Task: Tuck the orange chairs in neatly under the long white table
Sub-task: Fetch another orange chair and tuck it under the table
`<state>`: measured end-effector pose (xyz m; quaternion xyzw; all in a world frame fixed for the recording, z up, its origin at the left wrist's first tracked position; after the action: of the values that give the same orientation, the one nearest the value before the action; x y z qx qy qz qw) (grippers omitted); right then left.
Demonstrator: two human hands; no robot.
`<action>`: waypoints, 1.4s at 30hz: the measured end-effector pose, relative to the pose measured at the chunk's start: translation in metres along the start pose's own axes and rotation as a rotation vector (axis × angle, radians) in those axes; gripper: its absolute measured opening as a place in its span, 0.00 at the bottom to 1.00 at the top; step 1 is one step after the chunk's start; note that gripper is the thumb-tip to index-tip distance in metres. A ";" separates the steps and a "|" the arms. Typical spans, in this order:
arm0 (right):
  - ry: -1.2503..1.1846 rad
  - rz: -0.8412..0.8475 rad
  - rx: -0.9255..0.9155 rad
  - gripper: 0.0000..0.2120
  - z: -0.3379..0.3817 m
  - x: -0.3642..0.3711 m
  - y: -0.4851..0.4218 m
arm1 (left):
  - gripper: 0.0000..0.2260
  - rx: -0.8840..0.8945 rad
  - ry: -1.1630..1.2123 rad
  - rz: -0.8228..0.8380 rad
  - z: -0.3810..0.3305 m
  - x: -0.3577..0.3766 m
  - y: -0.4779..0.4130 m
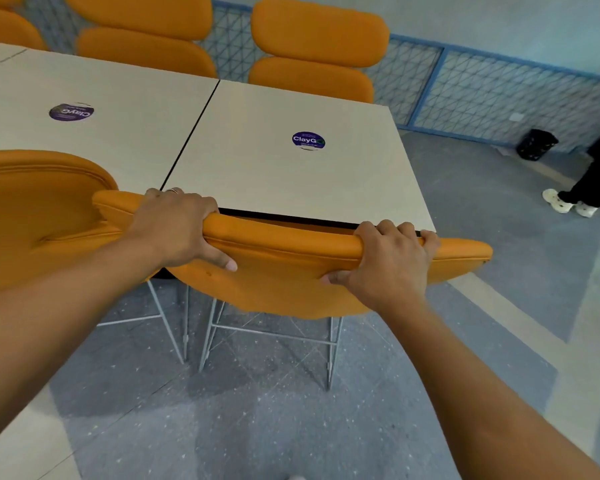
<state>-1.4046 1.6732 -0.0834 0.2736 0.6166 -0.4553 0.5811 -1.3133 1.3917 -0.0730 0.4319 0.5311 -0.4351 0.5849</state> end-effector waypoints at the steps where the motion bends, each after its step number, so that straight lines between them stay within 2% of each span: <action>1: 0.008 0.016 0.003 0.39 -0.001 -0.001 0.000 | 0.43 -0.007 -0.013 0.002 -0.004 0.000 0.002; 7: -0.007 0.031 -0.020 0.38 -0.013 -0.002 0.001 | 0.39 -0.032 -0.026 0.006 -0.018 0.000 0.009; 13: 0.016 0.119 -0.029 0.39 -0.048 -0.012 -0.003 | 0.33 -0.055 -0.102 0.021 -0.057 -0.002 0.022; 18: 0.009 0.107 -0.029 0.38 -0.054 -0.015 0.000 | 0.31 -0.054 -0.087 0.035 -0.066 -0.008 0.028; 28: -0.002 0.040 -0.005 0.40 -0.032 -0.006 -0.009 | 0.32 -0.043 -0.037 0.050 -0.035 -0.010 0.008; 34: 0.006 0.069 0.013 0.39 -0.009 -0.001 -0.017 | 0.42 -0.037 -0.018 0.025 -0.012 -0.005 0.002; 42: 0.011 0.072 -0.024 0.40 -0.021 -0.003 -0.013 | 0.37 -0.073 -0.032 0.028 -0.027 -0.003 0.010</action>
<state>-1.4247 1.6869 -0.0791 0.2911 0.6150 -0.4249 0.5971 -1.3102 1.4208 -0.0713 0.4106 0.5310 -0.4140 0.6148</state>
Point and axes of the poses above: each hand's wrist, its own y-axis away from the middle knuckle, its own x-axis out of the palm, z = x × y, the point moved 2 cm from there along -y, towards the middle knuckle, and after that the axes turned 5 degrees about -y, right-handed, at the moved point
